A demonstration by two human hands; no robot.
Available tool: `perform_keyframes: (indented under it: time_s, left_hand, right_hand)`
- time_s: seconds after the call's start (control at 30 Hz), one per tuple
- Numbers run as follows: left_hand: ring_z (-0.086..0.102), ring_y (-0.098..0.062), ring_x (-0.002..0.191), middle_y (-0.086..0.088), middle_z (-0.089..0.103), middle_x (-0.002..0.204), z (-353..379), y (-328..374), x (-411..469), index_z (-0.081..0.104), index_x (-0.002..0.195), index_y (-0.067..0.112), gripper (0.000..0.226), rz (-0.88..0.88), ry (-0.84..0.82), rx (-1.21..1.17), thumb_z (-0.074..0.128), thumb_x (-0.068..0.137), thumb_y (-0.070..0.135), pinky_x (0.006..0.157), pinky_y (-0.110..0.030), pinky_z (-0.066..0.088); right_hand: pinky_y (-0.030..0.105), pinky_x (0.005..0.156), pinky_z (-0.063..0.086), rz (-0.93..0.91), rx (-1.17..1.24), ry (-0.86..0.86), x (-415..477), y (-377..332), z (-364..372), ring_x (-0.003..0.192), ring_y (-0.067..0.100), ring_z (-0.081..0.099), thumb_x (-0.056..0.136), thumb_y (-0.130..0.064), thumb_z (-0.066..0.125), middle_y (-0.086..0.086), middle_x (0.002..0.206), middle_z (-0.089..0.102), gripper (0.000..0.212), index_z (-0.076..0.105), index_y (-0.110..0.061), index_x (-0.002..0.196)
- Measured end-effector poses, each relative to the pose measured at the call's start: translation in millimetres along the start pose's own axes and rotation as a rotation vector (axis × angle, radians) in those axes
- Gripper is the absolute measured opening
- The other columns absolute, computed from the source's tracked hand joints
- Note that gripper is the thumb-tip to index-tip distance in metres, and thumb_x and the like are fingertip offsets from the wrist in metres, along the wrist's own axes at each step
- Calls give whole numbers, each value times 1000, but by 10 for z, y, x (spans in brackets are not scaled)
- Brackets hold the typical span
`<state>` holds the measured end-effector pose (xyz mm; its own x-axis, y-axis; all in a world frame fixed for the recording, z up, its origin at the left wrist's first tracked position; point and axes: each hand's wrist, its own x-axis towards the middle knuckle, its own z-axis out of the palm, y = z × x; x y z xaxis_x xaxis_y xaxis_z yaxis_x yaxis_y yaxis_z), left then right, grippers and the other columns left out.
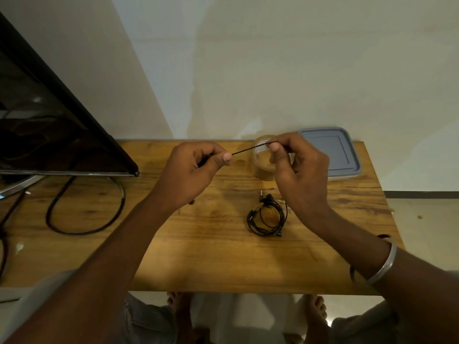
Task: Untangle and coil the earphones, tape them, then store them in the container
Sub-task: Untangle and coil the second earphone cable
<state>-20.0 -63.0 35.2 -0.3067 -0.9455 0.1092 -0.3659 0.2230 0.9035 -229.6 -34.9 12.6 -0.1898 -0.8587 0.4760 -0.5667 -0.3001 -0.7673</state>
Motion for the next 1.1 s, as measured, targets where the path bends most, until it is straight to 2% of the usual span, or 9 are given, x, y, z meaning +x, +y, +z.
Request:
perform_keyframes:
  time_s: [0.07, 0.17, 0.27, 0.37, 0.47, 0.53, 0.63, 0.8, 1.1]
  left_hand:
    - [32, -12, 42, 3, 40, 48, -26, -7, 4, 73, 83, 21, 19, -13, -16, -6, 61, 98, 24, 44, -21, 26]
    - [40, -21, 50, -22, 43, 57, -50, 12, 13, 72, 81, 21, 21, -33, -54, -20, 61, 98, 25, 47, -30, 36]
    - [47, -23, 55, -23, 49, 63, -55, -12, 21, 72, 81, 16, 21, -69, -66, -46, 61, 97, 23, 50, -33, 47]
    - [48, -31, 53, -20, 53, 61, 25, -15, 7, 73, 82, 17, 19, -55, -80, -51, 62, 96, 22, 49, -34, 45]
    - [49, -36, 53, -19, 58, 62, 135, 11, -25, 73, 81, 21, 18, -28, -115, -51, 63, 95, 21, 44, -35, 40]
    - [49, -25, 52, -7, 57, 57, 162, 15, -32, 73, 80, 24, 19, -16, -127, -47, 63, 95, 20, 45, -33, 39]
    - [56, -7, 57, 10, 62, 59, 161, 3, -22, 74, 83, 19, 17, -40, -141, -55, 63, 95, 19, 52, -24, 45]
    - [63, -8, 61, 3, 67, 66, 103, -33, -18, 72, 87, 5, 19, -76, -186, -57, 64, 94, 21, 60, -24, 52]
    - [58, -1, 65, 6, 68, 81, -13, -8, 9, 72, 101, 14, 13, -105, -126, -69, 73, 88, 16, 51, -18, 46]
  right_hand:
    - [46, 68, 52, 48, 48, 16, 15, -15, -9, 77, 15, 65, 99, -17, 58, -14, 77, 65, 12, 69, -19, 94]
    - [42, 67, 54, 107, 71, 31, 22, -22, -19, 78, 11, 66, 99, -16, 58, -13, 78, 68, 14, 68, -24, 96]
    - [46, 78, 54, 103, -14, -1, 25, 14, -15, 91, 10, 66, 99, -20, 53, -10, 92, 70, 16, 68, -21, 107]
    - [57, 108, 37, -119, -230, -102, 8, -10, -35, 118, 15, 57, 95, -20, 55, -2, 124, 65, 40, 57, -14, 134]
    - [60, 117, 23, -387, -328, -273, -53, -61, 13, 116, 19, 59, 94, -19, 60, -1, 118, 68, 39, 61, -13, 132]
    - [57, 113, 30, -432, -318, -318, -105, -24, 77, 100, 18, 62, 97, -17, 59, -2, 104, 71, 26, 68, -13, 121]
    - [43, 89, 46, -376, -184, -322, -90, 28, 70, 87, 19, 59, 98, -11, 58, 0, 91, 69, 16, 72, -9, 108]
    - [30, 70, 49, -182, -51, -112, -34, -48, 13, 84, 16, 62, 96, 1, 57, 2, 91, 68, 13, 68, -6, 99]
    - [22, 56, 44, 109, 55, 32, 40, -3, -20, 71, 11, 62, 100, -10, 56, -4, 83, 69, 14, 68, -17, 99]
